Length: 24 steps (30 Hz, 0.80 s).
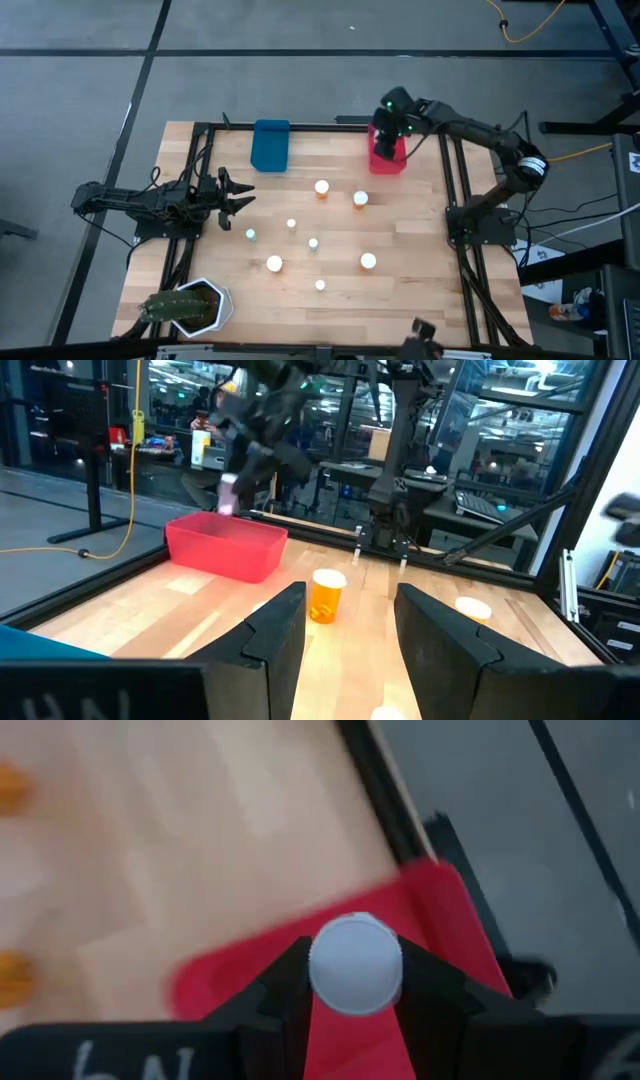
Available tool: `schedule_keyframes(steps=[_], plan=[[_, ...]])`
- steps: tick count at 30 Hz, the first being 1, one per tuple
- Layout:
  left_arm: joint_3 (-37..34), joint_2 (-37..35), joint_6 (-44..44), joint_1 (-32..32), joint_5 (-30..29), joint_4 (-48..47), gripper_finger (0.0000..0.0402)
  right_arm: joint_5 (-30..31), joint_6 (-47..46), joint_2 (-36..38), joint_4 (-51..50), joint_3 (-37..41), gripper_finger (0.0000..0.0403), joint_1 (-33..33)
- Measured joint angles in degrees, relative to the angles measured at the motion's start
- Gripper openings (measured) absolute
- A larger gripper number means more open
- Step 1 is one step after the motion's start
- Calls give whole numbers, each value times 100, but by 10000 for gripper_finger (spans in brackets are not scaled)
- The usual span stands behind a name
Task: Pick and place medicine bottles into bin by pill shape (circle, oval)
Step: Put the small purple pill bottle into the red bin
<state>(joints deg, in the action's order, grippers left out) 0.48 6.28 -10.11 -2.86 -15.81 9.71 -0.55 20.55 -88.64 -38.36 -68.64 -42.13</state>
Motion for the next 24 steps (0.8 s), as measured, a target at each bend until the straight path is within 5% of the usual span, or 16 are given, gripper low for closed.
schedule_keyframes(steps=[8, 24], plan=[[1, 0, 0, -1, 0, -1, 147, -727, -186, 2, 602, 917, 122, -550], [0, 1, 0, 1, 0, 1, 147, -709, -229, 2, 1315, 1613, 150, -549]])
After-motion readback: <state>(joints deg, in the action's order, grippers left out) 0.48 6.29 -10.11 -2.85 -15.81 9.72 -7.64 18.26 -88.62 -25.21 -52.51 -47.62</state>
